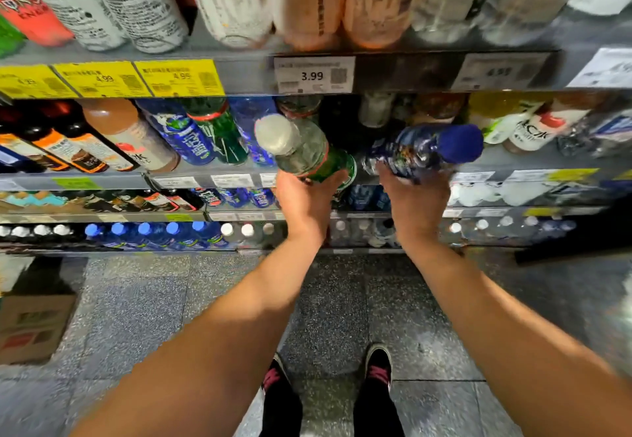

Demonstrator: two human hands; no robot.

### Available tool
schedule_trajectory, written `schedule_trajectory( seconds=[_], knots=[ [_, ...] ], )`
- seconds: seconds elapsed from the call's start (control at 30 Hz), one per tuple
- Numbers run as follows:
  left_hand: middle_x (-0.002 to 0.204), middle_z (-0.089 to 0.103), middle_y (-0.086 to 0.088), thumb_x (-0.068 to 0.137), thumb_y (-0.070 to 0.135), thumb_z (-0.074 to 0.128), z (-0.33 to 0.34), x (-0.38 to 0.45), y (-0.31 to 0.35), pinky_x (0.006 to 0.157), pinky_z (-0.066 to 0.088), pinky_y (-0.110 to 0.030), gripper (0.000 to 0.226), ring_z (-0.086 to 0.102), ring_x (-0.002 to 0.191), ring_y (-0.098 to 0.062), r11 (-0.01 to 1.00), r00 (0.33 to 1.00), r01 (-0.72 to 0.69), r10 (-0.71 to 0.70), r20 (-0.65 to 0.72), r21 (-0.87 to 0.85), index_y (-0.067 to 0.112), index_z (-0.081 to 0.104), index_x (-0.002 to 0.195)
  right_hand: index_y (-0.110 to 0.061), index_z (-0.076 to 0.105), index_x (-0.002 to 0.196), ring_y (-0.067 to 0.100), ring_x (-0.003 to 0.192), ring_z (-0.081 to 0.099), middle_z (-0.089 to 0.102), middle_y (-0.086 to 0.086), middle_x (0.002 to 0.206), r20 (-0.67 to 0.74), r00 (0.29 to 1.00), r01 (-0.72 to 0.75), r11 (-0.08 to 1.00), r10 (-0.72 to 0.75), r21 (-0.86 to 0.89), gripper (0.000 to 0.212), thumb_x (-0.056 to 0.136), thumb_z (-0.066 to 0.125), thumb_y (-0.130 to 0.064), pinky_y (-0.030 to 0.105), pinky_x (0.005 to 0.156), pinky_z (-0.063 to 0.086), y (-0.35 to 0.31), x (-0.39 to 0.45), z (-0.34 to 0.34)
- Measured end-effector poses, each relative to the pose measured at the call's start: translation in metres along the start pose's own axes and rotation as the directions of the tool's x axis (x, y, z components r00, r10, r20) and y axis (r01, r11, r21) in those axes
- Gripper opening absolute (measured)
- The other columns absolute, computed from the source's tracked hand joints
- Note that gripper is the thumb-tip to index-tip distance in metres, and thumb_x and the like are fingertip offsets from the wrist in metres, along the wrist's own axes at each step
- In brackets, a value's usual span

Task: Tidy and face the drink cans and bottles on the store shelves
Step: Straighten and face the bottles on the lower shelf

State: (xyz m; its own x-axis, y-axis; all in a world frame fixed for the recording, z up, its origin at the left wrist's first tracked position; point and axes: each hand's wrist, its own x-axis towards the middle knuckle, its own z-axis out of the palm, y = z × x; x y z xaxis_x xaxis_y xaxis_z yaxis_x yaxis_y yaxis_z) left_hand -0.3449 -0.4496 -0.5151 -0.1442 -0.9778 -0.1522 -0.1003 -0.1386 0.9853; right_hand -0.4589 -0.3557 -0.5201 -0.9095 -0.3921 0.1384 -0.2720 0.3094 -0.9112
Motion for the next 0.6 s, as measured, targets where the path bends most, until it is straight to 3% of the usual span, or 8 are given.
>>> schedule_trajectory(
  seconds=[0.07,0.13,0.23,0.27,0.37,0.43,0.53,0.6],
  knots=[
    [0.095,0.075,0.005,0.053,0.013,0.093,0.018,0.002,0.0,0.086,0.06,-0.03,0.053,0.072,0.088,-0.003,0.999,0.999,-0.042,0.042,0.014,0.008,0.017,0.069,0.099,-0.036,0.051,0.116,0.014,0.112,0.063,0.069,0.006,0.116,0.001,1.0,-0.025,0.998,0.025,0.054,0.057,0.071,0.082,-0.051,0.034,0.105,0.047,0.008,-0.007,-0.016],
    [0.098,0.075,0.002,0.058,0.007,0.091,0.035,0.005,-0.001,0.085,0.056,-0.02,0.051,0.07,0.089,0.0,0.998,0.998,-0.063,0.063,0.029,0.015,0.006,0.069,0.104,-0.024,0.052,0.12,0.016,0.114,0.064,0.069,0.004,0.118,0.023,1.0,-0.001,0.998,0.0,0.062,0.064,0.071,0.082,-0.052,0.042,0.101,0.051,0.016,-0.011,-0.031],
    [0.106,0.075,-0.011,0.06,0.01,0.088,0.057,0.011,-0.003,0.092,0.058,-0.043,0.051,0.072,0.1,-0.026,0.997,0.996,-0.06,0.063,0.063,-0.046,0.002,0.07,0.107,-0.026,0.053,0.112,0.006,0.103,0.064,0.071,0.005,0.11,0.048,0.997,0.052,0.998,-0.054,0.043,0.053,0.073,0.086,-0.036,0.018,0.099,0.048,0.023,-0.014,-0.049],
    [0.11,0.074,-0.017,0.062,0.003,0.087,0.063,0.012,-0.005,0.092,0.058,-0.04,0.054,0.071,0.099,-0.026,0.997,0.996,-0.047,0.051,0.068,-0.065,-0.002,0.067,0.112,-0.028,0.053,0.112,0.005,0.1,0.064,0.072,0.005,0.108,0.056,0.995,0.084,0.996,-0.085,0.028,0.051,0.073,0.085,-0.033,0.014,0.095,0.047,0.023,-0.014,-0.053],
    [0.125,0.062,-0.013,0.067,-0.012,0.083,0.076,0.012,-0.001,0.089,0.042,-0.003,0.08,0.061,0.099,-0.006,0.996,0.996,-0.086,0.086,0.008,-0.011,-0.008,0.043,0.137,-0.029,0.054,0.111,0.011,0.104,0.067,0.071,0.003,0.11,0.105,0.99,0.095,0.995,-0.099,0.041,0.049,0.074,0.084,-0.038,0.024,0.095,0.051,0.024,-0.013,-0.061],
    [0.119,0.055,-0.003,0.068,-0.006,0.086,0.081,0.014,0.004,0.082,0.033,0.005,0.076,0.054,0.104,-0.006,0.99,0.994,-0.11,0.11,0.01,0.092,-0.001,0.042,0.131,-0.016,0.058,0.114,0.008,0.106,0.066,0.071,0.0,0.112,0.146,0.988,0.033,0.997,-0.043,0.073,0.054,0.073,0.084,-0.038,0.025,0.096,0.052,0.025,-0.01,-0.063],
    [0.102,0.06,-0.002,0.064,0.004,0.091,0.091,0.028,0.012,0.072,0.041,-0.01,0.061,0.056,0.093,-0.015,0.954,0.985,-0.139,0.107,0.132,0.264,0.008,0.049,0.109,-0.007,0.055,0.125,-0.005,0.102,0.065,0.07,-0.003,0.112,0.158,0.987,-0.049,0.99,0.028,0.131,0.064,0.073,0.086,-0.029,0.014,0.09,0.05,0.027,-0.005,-0.066],
    [0.107,0.063,-0.005,0.063,0.008,0.092,0.099,0.034,0.016,0.078,0.045,-0.019,0.067,0.058,0.097,-0.018,0.929,0.977,-0.151,0.087,0.197,0.338,0.001,0.054,0.118,-0.004,0.055,0.125,-0.013,0.097,0.063,0.07,-0.004,0.109,0.149,0.988,-0.058,0.989,0.038,0.135,0.064,0.073,0.087,-0.024,0.005,0.085,0.046,0.029,-0.003,-0.067]
  ],
)
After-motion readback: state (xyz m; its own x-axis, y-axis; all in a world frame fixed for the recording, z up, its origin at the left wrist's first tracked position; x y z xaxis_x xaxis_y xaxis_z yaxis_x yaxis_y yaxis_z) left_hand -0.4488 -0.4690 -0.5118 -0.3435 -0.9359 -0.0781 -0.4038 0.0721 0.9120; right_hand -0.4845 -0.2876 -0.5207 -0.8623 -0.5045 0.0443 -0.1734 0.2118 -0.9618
